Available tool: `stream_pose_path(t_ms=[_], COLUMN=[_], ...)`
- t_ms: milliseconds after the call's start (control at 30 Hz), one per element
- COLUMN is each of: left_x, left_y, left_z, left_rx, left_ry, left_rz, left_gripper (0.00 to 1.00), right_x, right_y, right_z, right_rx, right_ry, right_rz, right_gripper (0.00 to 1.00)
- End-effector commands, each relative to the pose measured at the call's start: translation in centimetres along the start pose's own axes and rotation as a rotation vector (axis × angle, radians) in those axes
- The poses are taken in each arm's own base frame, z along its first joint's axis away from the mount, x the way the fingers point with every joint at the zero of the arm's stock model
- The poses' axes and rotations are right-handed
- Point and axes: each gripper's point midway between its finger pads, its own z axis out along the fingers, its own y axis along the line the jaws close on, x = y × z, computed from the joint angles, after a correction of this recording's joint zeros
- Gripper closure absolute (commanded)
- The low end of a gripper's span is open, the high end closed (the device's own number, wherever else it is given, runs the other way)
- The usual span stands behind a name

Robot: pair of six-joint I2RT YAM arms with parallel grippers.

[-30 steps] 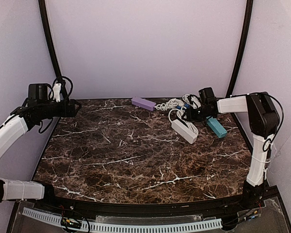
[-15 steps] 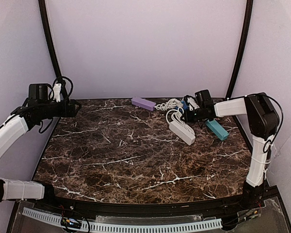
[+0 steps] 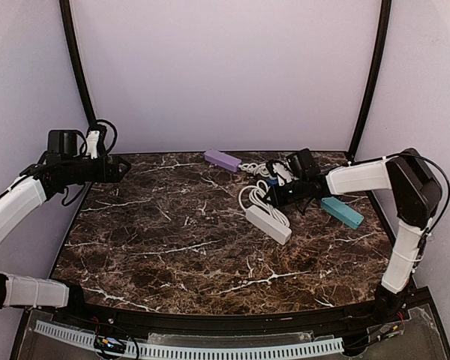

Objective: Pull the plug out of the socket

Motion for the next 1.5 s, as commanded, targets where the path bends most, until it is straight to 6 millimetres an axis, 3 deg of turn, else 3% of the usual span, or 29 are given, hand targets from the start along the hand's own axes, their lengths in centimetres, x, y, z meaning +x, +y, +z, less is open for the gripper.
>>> stream_pose_path(t_ms=[0, 167, 367, 533, 600, 633, 700, 833, 933, 1067, 1167, 1233, 1367, 1467], left_x=[0.8, 1.3, 1.6, 1.7, 1.7, 1.7, 1.8, 2.0, 2.3, 2.8, 3.7, 4.5, 6.2, 6.5], left_y=[-1.7, -2.6, -3.9, -4.8, -4.8, -4.9, -5.1, -5.8, -6.7, -7.4, -8.3, -9.8, -14.0, -17.8], left_z=[0.6, 1.1, 1.4, 1.6, 1.6, 1.6, 1.7, 1.9, 2.0, 2.0, 2.4, 3.1, 5.0, 5.9], left_rx=[0.076, 0.101, 0.135, 0.167, 0.165, 0.166, 0.169, 0.178, 0.195, 0.189, 0.191, 0.222, 0.284, 0.325], left_ry=[0.019, 0.039, 0.049, 0.046, 0.046, 0.046, 0.049, 0.056, 0.070, 0.081, 0.091, 0.100, 0.155, 0.198], left_rz=[0.024, 0.033, 0.028, 0.024, 0.029, 0.034, 0.037, 0.044, 0.024, -0.017, -0.081, -0.141, -0.214, -0.234], left_gripper=[0.00, 0.00, 0.00, 0.00, 0.00, 0.00, 0.00, 0.00, 0.00, 0.00, 0.00, 0.00, 0.00, 0.00], right_x=[3.1, 5.2, 5.9, 5.6, 5.6, 5.5, 5.0, 3.5, 2.3, 0.8, 0.1, 0.5, 1.7, 2.7], right_y=[7.8, 14.3, 21.7, 26.1, 26.8, 27.0, 26.8, 26.5, 26.0, 22.9, 19.3, 16.6, 12.9, 12.6], right_z=[-0.6, -0.4, -0.1, 0.5, 0.7, 0.7, 0.5, -1.2, -3.5, -6.3, -7.6, -7.6, -6.7, -5.5], right_rx=[-0.174, -0.277, -0.439, -0.509, -0.514, -0.512, -0.494, -0.456, -0.420, -0.270, -0.153, -0.093, -0.061, -0.129], right_ry=[0.091, 0.143, 0.149, 0.131, 0.124, 0.118, 0.099, 0.041, -0.009, -0.079, -0.103, -0.091, -0.053, -0.011], right_rz=[-0.044, -0.108, -0.157, -0.221, -0.242, -0.248, -0.262, -0.299, -0.338, -0.322, -0.236, -0.166, -0.054, 0.001], right_gripper=[1.00, 1.00, 1.00, 1.00, 1.00, 0.94, 0.79, 0.32, 0.16, 0.08, 0.06, 0.06, 0.10, 0.21])
